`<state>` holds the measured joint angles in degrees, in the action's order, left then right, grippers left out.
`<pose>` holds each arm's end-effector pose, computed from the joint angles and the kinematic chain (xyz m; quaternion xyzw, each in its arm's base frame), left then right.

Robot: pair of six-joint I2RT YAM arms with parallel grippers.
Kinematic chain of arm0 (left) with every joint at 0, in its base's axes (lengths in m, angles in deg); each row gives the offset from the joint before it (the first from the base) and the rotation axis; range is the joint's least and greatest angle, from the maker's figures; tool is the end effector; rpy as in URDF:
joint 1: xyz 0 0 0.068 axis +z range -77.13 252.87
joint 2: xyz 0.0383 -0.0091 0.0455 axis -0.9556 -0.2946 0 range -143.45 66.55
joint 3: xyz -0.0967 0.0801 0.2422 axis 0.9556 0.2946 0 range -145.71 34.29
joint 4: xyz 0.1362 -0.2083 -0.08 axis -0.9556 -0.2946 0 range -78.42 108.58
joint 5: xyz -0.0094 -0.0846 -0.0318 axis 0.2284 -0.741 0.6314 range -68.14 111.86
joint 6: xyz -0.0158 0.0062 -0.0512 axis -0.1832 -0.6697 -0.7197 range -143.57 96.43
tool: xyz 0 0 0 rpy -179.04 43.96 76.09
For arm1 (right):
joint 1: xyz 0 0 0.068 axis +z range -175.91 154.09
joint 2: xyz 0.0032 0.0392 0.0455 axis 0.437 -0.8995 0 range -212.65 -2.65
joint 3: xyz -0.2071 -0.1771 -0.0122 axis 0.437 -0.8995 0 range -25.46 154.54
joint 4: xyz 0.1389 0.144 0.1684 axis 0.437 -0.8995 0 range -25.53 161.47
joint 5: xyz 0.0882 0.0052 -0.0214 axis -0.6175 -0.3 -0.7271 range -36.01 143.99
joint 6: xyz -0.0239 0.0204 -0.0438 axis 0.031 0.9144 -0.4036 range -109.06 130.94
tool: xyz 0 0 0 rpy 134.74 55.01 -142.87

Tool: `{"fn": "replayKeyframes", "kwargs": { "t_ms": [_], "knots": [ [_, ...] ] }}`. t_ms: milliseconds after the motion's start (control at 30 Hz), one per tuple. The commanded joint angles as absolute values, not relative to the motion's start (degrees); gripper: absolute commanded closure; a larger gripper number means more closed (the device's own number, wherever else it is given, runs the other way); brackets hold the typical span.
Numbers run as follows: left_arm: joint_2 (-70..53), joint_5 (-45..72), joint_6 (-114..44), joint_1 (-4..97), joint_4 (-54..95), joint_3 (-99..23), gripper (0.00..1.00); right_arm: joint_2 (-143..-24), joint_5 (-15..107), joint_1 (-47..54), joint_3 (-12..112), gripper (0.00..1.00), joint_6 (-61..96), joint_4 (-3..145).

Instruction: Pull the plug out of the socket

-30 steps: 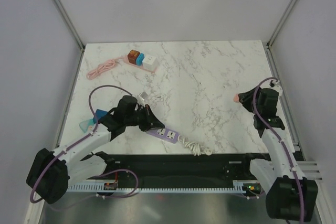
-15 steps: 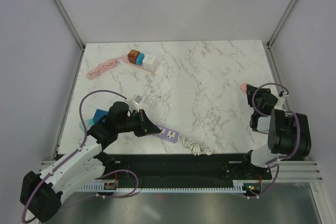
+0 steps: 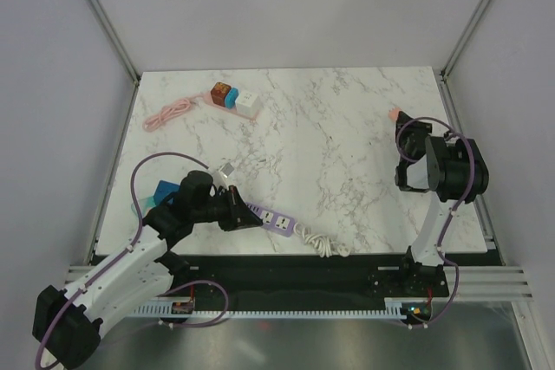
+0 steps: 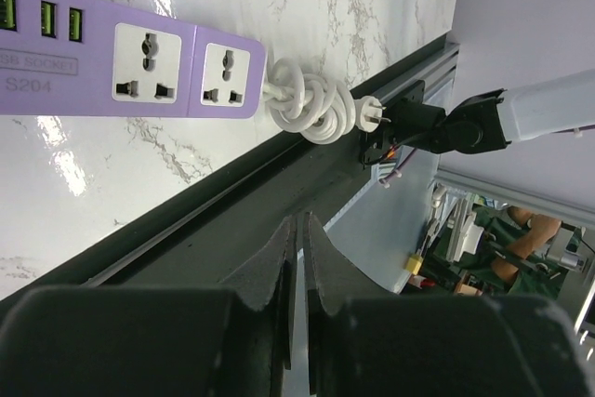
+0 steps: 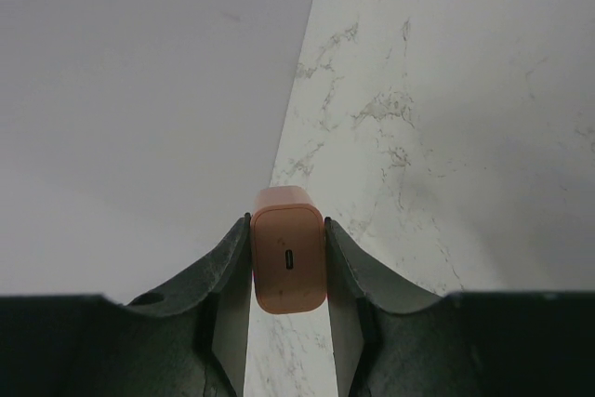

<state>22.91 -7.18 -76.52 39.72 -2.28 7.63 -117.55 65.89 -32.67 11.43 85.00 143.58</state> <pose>0.1276 -0.1040 0.2171 -0.0409 0.8755 -0.4550 0.1572 0.3458 -0.0483 0.1145 0.5316 0.5173 0.3051 0.5972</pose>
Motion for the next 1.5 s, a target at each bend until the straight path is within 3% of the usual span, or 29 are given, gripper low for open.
{"fn": "replayKeyframes", "kwargs": {
  "t_ms": [0,133,400,700,933,1033,1133,1267,1467],
  "knots": [
    [23.3,-6.8,-74.2,39.6,-3.1,7.0,0.88,-120.2,71.2,-30.9,16.4,1.00,85.9,146.0],
    [23.0,-6.5,-73.6,39.6,-3.8,6.5,0.88,-122.1,72.2,-30.0,19.7,0.88,85.6,139.5],
    [22.9,-6.6,-73.4,39.6,-4.2,5.7,0.87,-122.4,72.9,-28.8,23.5,0.80,82.7,128.8],
    [25.2,-6.2,-74.1,39.5,-4.5,7.1,0.87,-123.5,73.2,-27.5,23.8,0.75,82.4,127.5],
    [26.2,-5.6,-74.3,39.6,-5.6,6.9,0.87,-121.9,73.2,-27.0,24.8,0.28,80.8,121.7],
    [26.5,-5.6,-74.4,39.6,-5.6,6.8,0.87,-119.7,73.3,-27.0,23.9,0.18,79.3,119.6],
    [27.0,-5.7,-74.7,39.6,-5.7,6.9,0.87,-116.3,72.5,-27.2,23.1,0.11,76.7,114.2],
    [27.8,-5.6,-75.0,39.6,-5.8,7.1,0.86,-110.3,70.5,-27.8,25.4,0.02,67.7,96.4],
    [27.4,-5.7,-74.9,39.6,-5.6,6.7,0.85,-102.0,65.3,-29.7,19.7,0.02,58.8,90.8]
  ]
}}
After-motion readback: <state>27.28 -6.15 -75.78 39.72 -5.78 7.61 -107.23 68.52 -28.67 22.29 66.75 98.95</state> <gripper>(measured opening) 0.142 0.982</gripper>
